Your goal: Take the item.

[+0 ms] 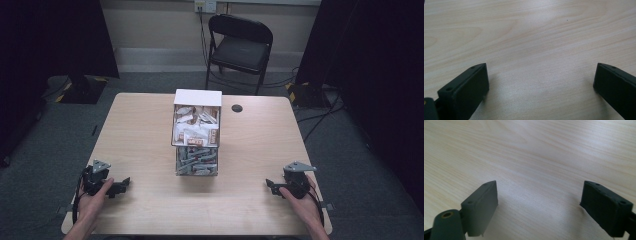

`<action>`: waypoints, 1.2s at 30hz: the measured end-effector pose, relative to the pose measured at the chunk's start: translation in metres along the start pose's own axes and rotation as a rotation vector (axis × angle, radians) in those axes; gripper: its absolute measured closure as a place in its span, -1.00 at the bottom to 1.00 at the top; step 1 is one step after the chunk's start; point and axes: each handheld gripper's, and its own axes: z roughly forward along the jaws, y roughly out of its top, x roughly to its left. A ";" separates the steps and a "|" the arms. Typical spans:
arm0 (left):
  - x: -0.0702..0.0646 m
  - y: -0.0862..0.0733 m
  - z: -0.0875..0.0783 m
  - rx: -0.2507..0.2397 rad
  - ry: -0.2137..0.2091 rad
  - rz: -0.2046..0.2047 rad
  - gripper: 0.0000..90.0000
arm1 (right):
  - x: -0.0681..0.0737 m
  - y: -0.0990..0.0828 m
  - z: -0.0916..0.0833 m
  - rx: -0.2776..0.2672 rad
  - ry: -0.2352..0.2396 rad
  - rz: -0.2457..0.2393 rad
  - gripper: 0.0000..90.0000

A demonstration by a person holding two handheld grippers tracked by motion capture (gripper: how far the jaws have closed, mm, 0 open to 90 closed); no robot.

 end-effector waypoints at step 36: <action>0.001 0.001 0.000 0.002 -0.003 0.008 -1.00 | 0.061 0.052 -0.035 -0.164 0.275 -0.041 -0.07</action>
